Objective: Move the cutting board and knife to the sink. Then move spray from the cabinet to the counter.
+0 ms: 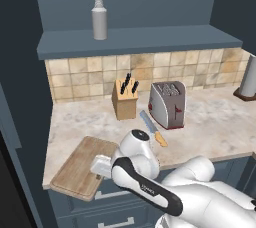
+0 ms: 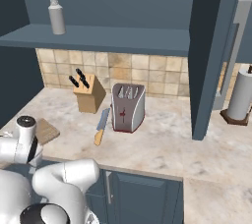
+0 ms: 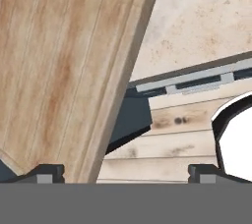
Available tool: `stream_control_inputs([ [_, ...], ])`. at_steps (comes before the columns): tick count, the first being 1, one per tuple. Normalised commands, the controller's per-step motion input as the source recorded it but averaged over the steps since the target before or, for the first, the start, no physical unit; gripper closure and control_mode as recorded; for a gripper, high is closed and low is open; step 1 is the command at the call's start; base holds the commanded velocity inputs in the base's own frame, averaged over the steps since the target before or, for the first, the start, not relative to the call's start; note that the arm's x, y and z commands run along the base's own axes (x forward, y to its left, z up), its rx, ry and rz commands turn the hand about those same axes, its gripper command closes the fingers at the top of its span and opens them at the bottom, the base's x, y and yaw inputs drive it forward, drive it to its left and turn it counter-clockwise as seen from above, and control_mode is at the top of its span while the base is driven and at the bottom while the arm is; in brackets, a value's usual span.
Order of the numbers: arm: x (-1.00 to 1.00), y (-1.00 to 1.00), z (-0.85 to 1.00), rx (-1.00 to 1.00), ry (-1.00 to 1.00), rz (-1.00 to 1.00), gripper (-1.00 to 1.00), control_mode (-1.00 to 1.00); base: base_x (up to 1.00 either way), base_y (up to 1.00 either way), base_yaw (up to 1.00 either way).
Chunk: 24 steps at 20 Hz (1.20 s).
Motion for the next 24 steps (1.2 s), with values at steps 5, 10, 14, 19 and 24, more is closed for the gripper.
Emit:
stream_control_inputs([
  [5, 0.08, 0.02, -0.19, 0.09, -0.02, -0.07, -1.0, -1.0, 0.0, 0.0, 0.0],
  [10, 0.05, 0.07, -0.02, 0.17, -0.07, -0.06, -1.0, -1.0, 0.0, 0.0, 0.0],
  [14, 0.0, 0.01, 0.0, 0.18, -0.07, -0.01, -1.0, -1.0, 0.0, 0.0, 0.0],
  [19, 0.0, 0.0, -0.36, 0.13, -0.01, 0.0, -1.0, -1.0, 0.0, 0.0, 0.0],
  [24, 0.0, -0.11, -0.37, 0.15, 0.0, 0.0, -1.0, -1.0, 0.0, 0.0, 0.0],
])
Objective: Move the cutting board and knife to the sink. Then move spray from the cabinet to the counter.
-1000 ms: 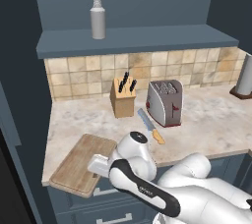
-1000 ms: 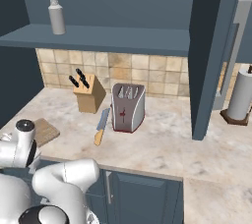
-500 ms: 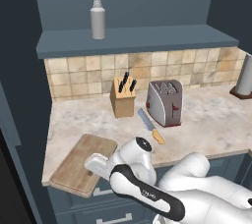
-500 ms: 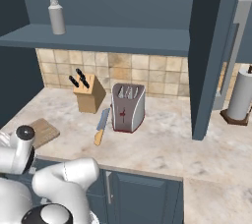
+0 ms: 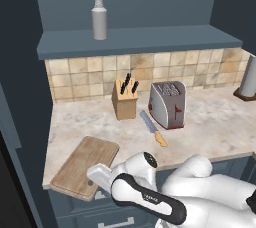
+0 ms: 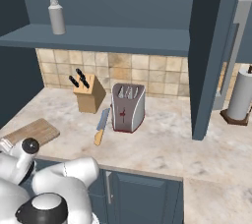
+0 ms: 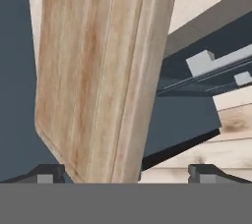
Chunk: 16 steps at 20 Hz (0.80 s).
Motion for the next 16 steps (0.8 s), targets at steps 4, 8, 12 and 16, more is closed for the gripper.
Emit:
stream_control_inputs([
  [4, 0.0, -0.1, -0.02, 0.24, -0.01, 0.0, -1.0, -1.0, 0.0, 0.0, 0.0],
  [8, 0.06, 0.0, 0.0, 0.22, -0.07, 0.0, -1.0, -1.0, 0.0, 0.0, 0.0],
  [12, 0.04, 0.0, 0.0, 0.17, -0.05, 0.0, -1.0, -1.0, 0.0, 0.0, 0.0],
  [16, 0.12, 0.0, 0.0, 0.11, 0.0, 0.0, -1.0, -1.0, 0.0, 0.0, 0.0],
])
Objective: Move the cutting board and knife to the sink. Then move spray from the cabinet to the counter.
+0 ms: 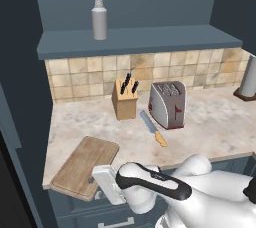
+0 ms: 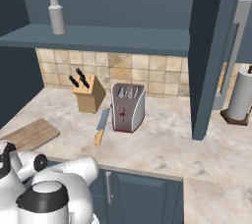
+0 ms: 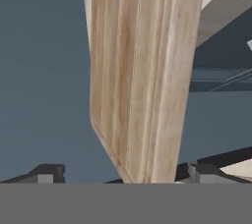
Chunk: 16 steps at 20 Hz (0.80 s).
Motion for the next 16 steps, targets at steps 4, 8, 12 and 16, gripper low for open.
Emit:
stream_control_inputs([
  [4, 0.04, -0.01, 0.0, 0.04, 0.02, 0.0, -1.0, -1.0, 0.0, 0.0, 0.0],
  [8, 0.0, 0.0, -0.01, 0.0, 0.04, 0.0, -1.0, -1.0, 0.0, 0.0, 0.0],
  [12, 0.01, 0.0, -0.2, 0.0, 0.02, 0.0, -1.0, -1.0, 0.0, 0.0, 0.0],
  [16, 0.06, 0.0, -0.25, 0.0, 0.0, 0.0, -1.0, -1.0, 0.0, 0.0, 0.0],
])
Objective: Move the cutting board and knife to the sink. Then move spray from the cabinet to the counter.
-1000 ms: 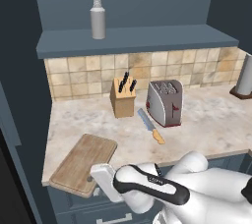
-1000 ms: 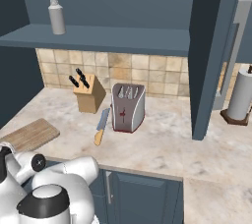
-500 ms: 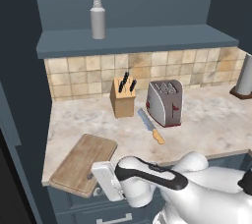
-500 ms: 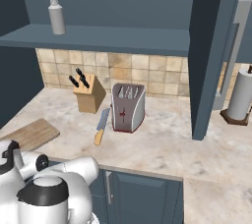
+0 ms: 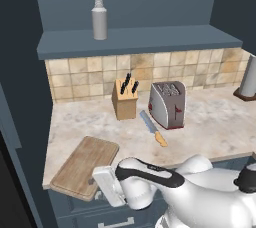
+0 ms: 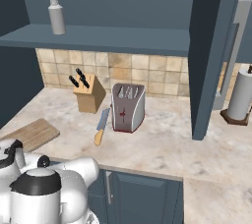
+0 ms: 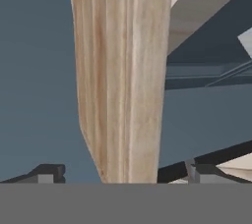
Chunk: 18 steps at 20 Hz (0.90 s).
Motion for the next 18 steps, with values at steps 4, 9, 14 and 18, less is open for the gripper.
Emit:
stream_control_inputs([
  [4, 0.13, 0.01, -0.11, 0.0, 0.0, -0.01, -1.0, -1.0, 0.0, 0.0, 0.0],
  [9, 0.11, 0.11, 0.0, 0.0, 0.0, -0.01, -1.0, -1.0, 0.0, 0.0, 0.0],
  [14, 0.08, 0.15, 0.0, 0.0, 0.0, 0.0, -1.0, -1.0, 0.0, 0.0, 0.0],
  [18, 0.01, 0.14, 0.0, 0.0, 0.0, 0.0, -1.0, -1.0, 0.0, 0.0, 0.0],
])
